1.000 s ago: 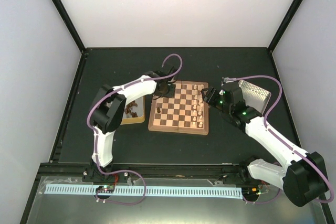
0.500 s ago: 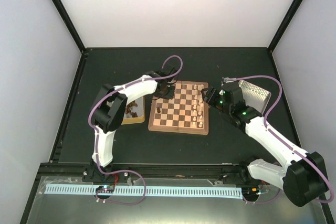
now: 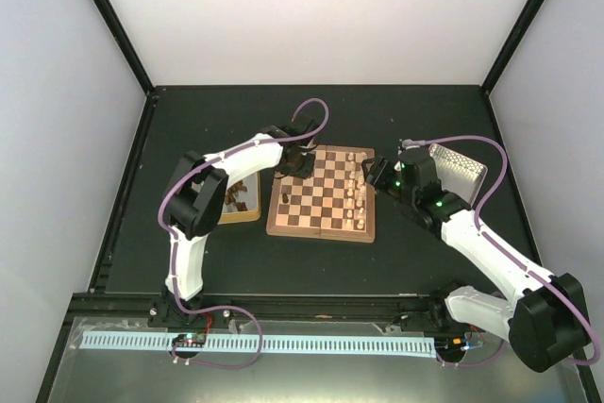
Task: Set up the chess pieces on the board
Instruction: Place the chess piece on the chessboard, then pick up the chess piece from the storage box.
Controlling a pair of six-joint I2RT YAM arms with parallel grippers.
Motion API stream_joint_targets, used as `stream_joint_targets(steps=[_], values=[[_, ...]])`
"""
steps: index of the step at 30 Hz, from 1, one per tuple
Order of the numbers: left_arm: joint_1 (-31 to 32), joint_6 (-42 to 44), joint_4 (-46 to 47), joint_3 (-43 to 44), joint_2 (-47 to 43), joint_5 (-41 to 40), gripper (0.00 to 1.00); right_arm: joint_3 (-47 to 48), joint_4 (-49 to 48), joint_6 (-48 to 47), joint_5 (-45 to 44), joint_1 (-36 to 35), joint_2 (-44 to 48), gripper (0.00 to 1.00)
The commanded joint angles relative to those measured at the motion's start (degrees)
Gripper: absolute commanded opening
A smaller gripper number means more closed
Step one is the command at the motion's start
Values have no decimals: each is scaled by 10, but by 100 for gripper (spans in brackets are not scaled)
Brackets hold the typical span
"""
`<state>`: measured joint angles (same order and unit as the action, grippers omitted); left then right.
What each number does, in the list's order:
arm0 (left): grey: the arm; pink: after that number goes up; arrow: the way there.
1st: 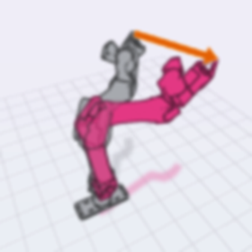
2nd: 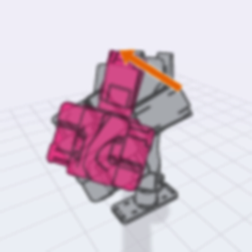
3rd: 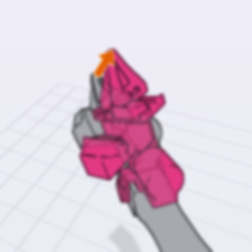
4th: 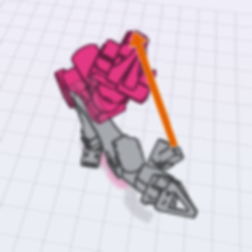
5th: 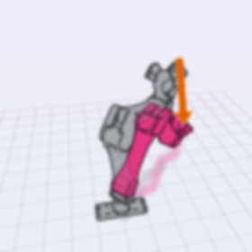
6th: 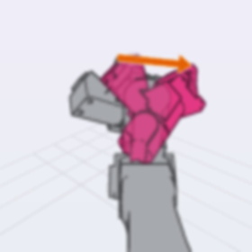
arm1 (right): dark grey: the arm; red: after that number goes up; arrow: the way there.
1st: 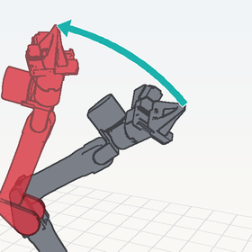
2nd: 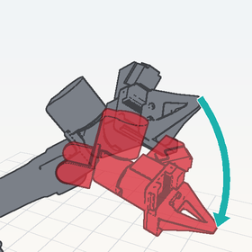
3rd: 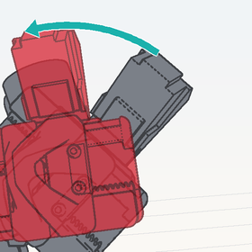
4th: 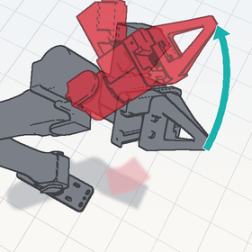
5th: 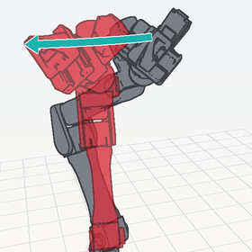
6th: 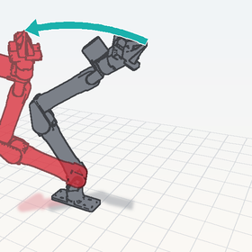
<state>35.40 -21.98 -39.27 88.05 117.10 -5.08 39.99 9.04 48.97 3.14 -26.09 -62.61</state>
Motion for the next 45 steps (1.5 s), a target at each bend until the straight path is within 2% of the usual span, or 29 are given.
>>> stream_joint_targets(steps=[1, 8, 13, 19, 21, 24, 31, 45], values=[[2, 6, -17, 20, -47, 10, 29, 0, -9, 0, -6, 3, 10, 62], [-17, -8, 15, -47, -151, -57, 33, -1, -6, -2, -9, 3, 11, 62], [-57, -60, 58, -160, -249, -111, 37, -2, -11, -1, -5, 3, 6, 62], [-131, -116, 88, -309, -337, -112, 40, -1, -9, -2, -5, 3, 4, 62], [-153, -128, 88, -352, -357, -126, 44, -2, -13, -1, -4, 3, 3, 62], [-181, -133, 92, -399, -372, -123, 44, -3, -16, 0, 0, 3, -2, 62], [-200, -128, 106, -431, -353, -76, 30, 1, -18, 3, 8, 3, -16, 62], [-212, -110, 126, -425, -310, -41, 28, 3, -21, 5, 6, 3, -23, 62]])
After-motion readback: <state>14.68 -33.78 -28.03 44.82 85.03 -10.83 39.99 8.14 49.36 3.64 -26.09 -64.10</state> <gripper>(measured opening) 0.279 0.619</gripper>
